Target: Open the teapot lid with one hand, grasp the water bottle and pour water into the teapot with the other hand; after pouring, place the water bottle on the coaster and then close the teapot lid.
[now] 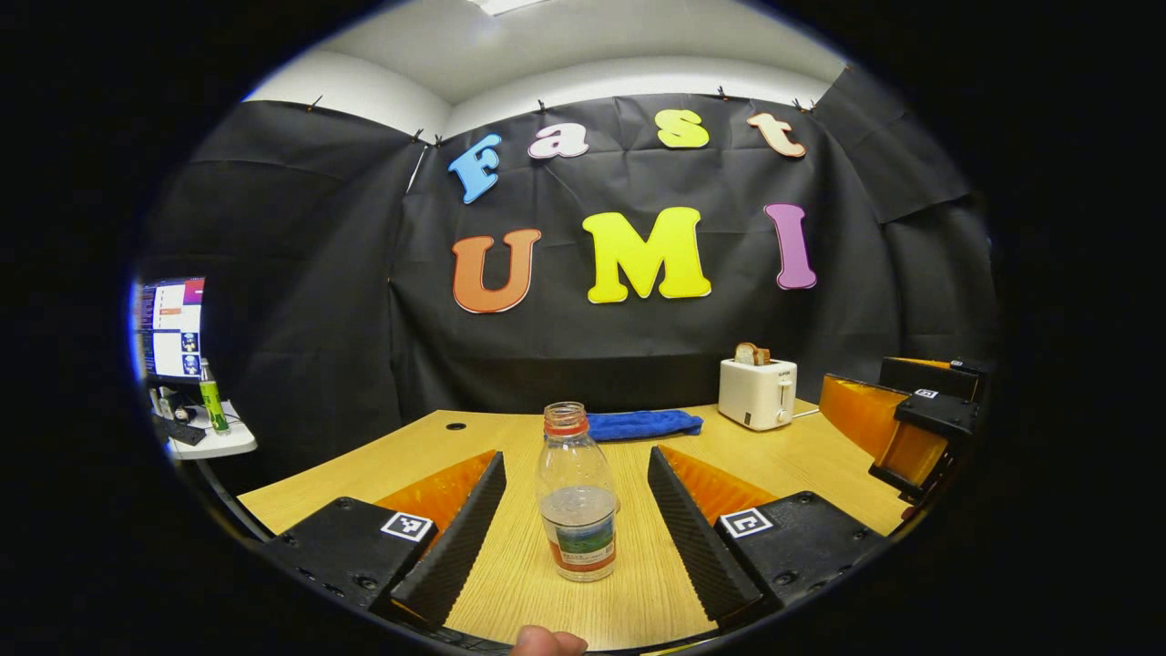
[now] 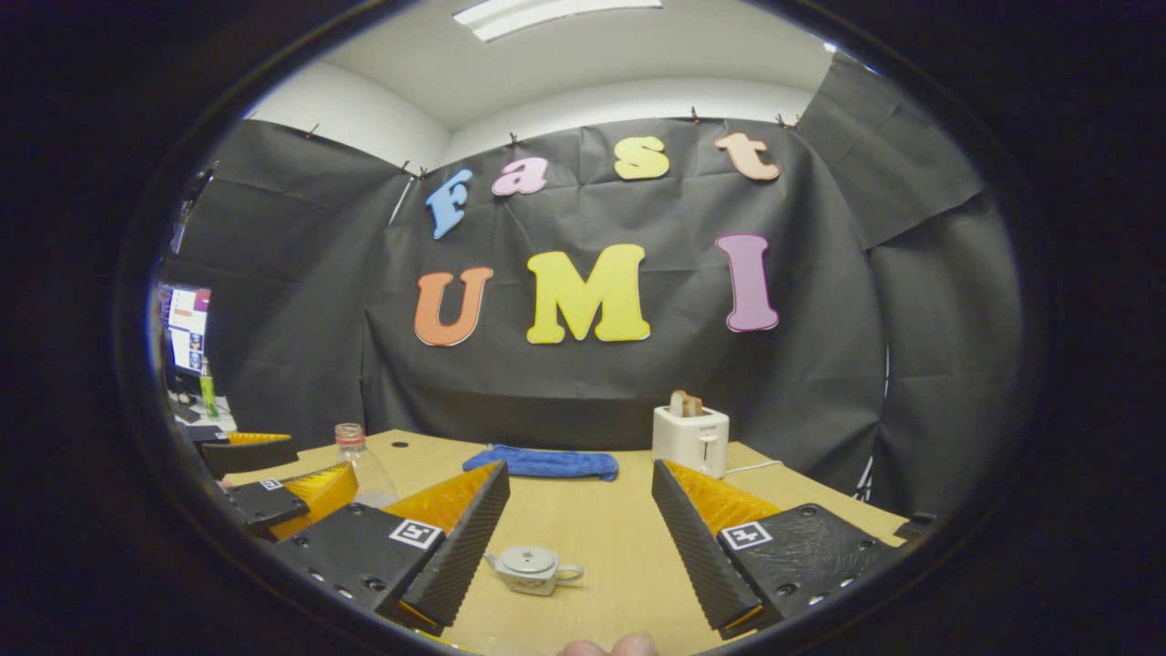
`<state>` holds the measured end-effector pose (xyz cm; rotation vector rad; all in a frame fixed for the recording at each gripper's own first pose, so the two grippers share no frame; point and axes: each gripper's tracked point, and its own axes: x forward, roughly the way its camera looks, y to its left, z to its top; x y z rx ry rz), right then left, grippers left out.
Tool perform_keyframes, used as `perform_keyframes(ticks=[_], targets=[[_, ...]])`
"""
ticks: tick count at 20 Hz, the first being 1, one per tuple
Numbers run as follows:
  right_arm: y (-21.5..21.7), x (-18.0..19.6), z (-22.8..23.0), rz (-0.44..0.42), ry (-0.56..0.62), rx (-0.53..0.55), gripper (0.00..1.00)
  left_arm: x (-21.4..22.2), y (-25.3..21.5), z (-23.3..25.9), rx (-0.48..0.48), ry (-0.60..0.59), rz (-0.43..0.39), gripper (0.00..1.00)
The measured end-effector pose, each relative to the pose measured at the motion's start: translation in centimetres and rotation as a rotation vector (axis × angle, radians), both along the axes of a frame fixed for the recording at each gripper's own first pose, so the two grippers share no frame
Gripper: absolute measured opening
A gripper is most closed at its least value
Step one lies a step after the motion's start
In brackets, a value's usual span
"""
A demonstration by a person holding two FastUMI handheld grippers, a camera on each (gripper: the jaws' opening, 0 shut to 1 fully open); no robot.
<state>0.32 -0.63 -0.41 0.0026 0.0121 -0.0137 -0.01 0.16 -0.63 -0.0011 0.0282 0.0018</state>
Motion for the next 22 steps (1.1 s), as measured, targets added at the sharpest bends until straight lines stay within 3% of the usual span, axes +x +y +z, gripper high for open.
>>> perform_keyframes(ticks=[9,22], targets=[[0.1,0.3,-0.9,0.000,0.023,-0.008,0.95,0.0,0.5,-0.1,-0.011,0.016,0.015,0.98],[2.3,5.2,-11.2,0.056,0.206,-0.049,0.95,0.4,2.7,-1.1,-0.006,0.059,0.058,0.98]])
